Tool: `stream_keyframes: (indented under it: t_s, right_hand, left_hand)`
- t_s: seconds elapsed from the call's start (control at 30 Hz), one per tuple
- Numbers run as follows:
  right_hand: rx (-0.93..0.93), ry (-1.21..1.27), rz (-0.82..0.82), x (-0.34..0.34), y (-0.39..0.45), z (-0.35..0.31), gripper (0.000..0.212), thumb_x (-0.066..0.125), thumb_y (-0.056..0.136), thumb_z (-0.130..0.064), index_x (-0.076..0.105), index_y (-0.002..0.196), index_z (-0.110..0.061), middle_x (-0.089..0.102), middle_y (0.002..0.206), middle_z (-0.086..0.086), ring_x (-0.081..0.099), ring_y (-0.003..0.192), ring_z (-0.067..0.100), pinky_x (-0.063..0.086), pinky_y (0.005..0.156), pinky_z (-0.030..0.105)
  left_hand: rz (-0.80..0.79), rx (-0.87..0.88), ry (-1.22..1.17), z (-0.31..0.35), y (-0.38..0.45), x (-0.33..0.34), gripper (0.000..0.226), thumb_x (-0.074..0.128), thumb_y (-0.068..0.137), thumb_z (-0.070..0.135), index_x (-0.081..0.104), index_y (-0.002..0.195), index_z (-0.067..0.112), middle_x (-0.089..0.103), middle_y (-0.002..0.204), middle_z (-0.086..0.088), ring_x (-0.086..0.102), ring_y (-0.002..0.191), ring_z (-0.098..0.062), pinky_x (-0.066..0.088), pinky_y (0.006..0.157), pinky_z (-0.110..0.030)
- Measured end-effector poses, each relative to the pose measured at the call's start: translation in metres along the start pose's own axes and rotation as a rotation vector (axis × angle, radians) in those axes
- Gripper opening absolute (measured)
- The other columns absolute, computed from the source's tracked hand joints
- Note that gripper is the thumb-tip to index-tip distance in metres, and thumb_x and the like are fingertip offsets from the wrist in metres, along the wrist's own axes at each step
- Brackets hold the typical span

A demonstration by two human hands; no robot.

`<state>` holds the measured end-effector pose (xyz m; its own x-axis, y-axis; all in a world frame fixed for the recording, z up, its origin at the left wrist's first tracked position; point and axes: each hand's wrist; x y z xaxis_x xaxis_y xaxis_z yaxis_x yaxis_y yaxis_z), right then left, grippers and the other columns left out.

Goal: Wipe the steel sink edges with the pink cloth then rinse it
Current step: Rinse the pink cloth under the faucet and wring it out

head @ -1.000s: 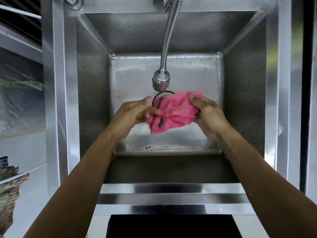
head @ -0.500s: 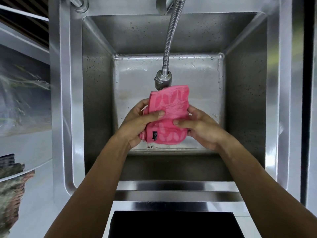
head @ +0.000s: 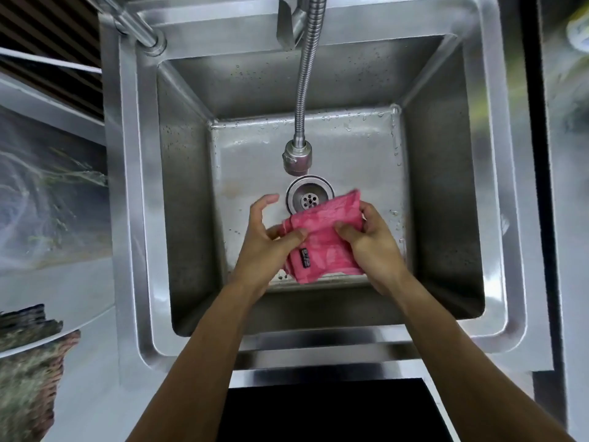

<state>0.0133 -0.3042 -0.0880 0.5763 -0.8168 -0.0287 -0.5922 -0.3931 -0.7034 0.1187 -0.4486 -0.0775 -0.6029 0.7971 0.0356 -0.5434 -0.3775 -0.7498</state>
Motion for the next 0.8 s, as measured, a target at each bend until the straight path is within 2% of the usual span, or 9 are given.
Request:
stream_keyframes:
  t_s: [0.1, 0.17, 0.23, 0.3, 0.43, 0.53, 0.6, 0.7, 0.8]
  right_hand:
    - [-0.113, 0.041, 0.044, -0.002, -0.031, -0.011, 0.032, 0.063, 0.1, -0.006, 0.053, 0.127, -0.021, 0.074, 0.115, 0.007, 0.074, 0.103, 0.017, 0.062, 0.091, 0.039]
    - [-0.294, 0.086, 0.082, -0.004, -0.054, -0.025, 0.043, 0.063, 0.098, 0.002, 0.048, 0.129, -0.024, 0.072, 0.117, 0.005, 0.073, 0.107, 0.017, 0.061, 0.089, 0.035]
    - [-0.379, 0.076, 0.101, -0.003, -0.065, -0.029, 0.06, 0.062, 0.096, 0.01, 0.038, 0.137, -0.027, 0.068, 0.122, 0.008, 0.072, 0.108, 0.021, 0.062, 0.088, 0.037]
    - [-0.339, 0.008, 0.1, 0.003, -0.065, -0.026, 0.07, 0.057, 0.096, 0.015, 0.033, 0.146, -0.027, 0.063, 0.128, 0.01, 0.07, 0.113, 0.02, 0.063, 0.09, 0.043]
    - [-0.328, -0.029, 0.152, 0.017, -0.075, -0.031, 0.067, 0.054, 0.097, 0.012, 0.046, 0.15, -0.027, 0.058, 0.14, -0.007, 0.067, 0.119, 0.016, 0.06, 0.096, 0.049]
    - [-0.362, 0.041, 0.293, 0.022, -0.094, -0.043, 0.069, 0.064, 0.097, 0.002, 0.041, 0.154, -0.03, 0.065, 0.13, -0.007, 0.073, 0.103, 0.021, 0.063, 0.088, 0.047]
    - [-0.453, 0.098, 0.348, 0.024, -0.115, -0.058, 0.08, 0.066, 0.096, 0.003, 0.032, 0.157, -0.035, 0.071, 0.123, -0.002, 0.072, 0.101, 0.028, 0.063, 0.086, 0.046]
    - [-0.638, 0.151, 0.344, 0.023, -0.147, -0.082, 0.092, 0.065, 0.095, 0.008, 0.025, 0.157, -0.048, 0.067, 0.132, 0.002, 0.071, 0.103, 0.03, 0.063, 0.081, 0.042]
    - [-0.576, 0.326, 0.282, 0.01, -0.156, -0.091, 0.091, 0.079, 0.087, -0.002, 0.033, 0.153, -0.046, 0.065, 0.136, 0.007, 0.074, 0.107, 0.026, 0.063, 0.084, 0.046]
  left_hand:
    - [-0.076, 0.213, 0.083, 0.024, -0.016, -0.008, 0.047, 0.063, 0.095, -0.007, 0.074, 0.108, 0.037, 0.076, 0.095, 0.009, 0.071, 0.08, -0.007, 0.059, 0.063, -0.023]
    - [-0.177, 0.25, 0.068, 0.044, -0.027, -0.013, 0.051, 0.06, 0.096, -0.009, 0.081, 0.095, 0.038, 0.077, 0.105, 0.016, 0.071, 0.087, -0.002, 0.057, 0.071, -0.019]
    - [-0.274, 0.242, 0.108, 0.054, -0.027, -0.015, 0.051, 0.062, 0.094, -0.009, 0.079, 0.106, 0.039, 0.074, 0.121, 0.012, 0.071, 0.1, -0.006, 0.059, 0.082, -0.023]
    - [-0.283, 0.225, 0.21, 0.055, -0.024, -0.016, 0.055, 0.064, 0.093, -0.008, 0.072, 0.121, 0.039, 0.071, 0.13, 0.006, 0.072, 0.106, -0.007, 0.059, 0.088, -0.026]
    - [-0.273, 0.343, 0.367, 0.057, -0.036, -0.015, 0.063, 0.059, 0.096, -0.008, 0.057, 0.144, 0.032, 0.064, 0.138, 0.011, 0.066, 0.118, -0.001, 0.053, 0.104, -0.029]
    - [-0.239, 0.438, 0.355, 0.066, -0.055, -0.021, 0.065, 0.06, 0.096, -0.008, 0.054, 0.147, 0.033, 0.043, 0.155, 0.02, 0.051, 0.137, 0.001, 0.044, 0.117, -0.037]
    - [-0.227, 0.542, 0.384, 0.079, -0.072, -0.022, 0.068, 0.06, 0.096, -0.008, 0.053, 0.146, 0.037, 0.027, 0.163, 0.023, 0.031, 0.148, 0.005, 0.034, 0.123, -0.036]
    - [-0.281, 0.751, 0.384, 0.101, -0.105, -0.018, 0.07, 0.06, 0.096, -0.01, 0.049, 0.151, 0.032, 0.007, 0.168, 0.028, 0.014, 0.152, 0.008, 0.034, 0.123, -0.036]
    - [-0.362, 0.811, 0.373, 0.118, -0.112, -0.011, 0.066, 0.058, 0.094, -0.015, 0.059, 0.142, 0.03, 0.037, 0.161, 0.021, 0.031, 0.151, -0.001, 0.037, 0.121, -0.035]
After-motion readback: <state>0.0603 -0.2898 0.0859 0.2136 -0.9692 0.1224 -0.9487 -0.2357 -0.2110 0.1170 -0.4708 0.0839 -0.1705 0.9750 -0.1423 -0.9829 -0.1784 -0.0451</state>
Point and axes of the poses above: each hand's wrist, its own y-axis towards the middle knuckle, its own x-axis out of the palm, z = x × y
